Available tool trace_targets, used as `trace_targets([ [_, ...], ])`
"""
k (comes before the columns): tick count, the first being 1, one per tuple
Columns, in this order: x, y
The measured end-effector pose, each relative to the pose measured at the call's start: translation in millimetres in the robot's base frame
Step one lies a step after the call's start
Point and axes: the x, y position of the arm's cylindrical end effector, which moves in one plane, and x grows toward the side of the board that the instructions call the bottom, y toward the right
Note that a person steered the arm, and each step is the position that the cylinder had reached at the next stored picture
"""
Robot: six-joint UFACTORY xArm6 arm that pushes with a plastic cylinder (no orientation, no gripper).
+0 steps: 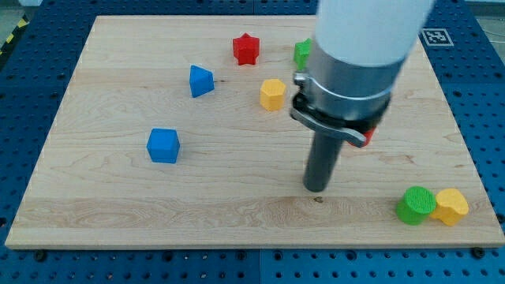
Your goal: Push the yellow hexagon to the top left of the green circle
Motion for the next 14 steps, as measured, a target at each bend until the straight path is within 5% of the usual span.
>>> trace_targets([
  [8,-162.9,-76.1],
  [14,-119.3,-49.3],
])
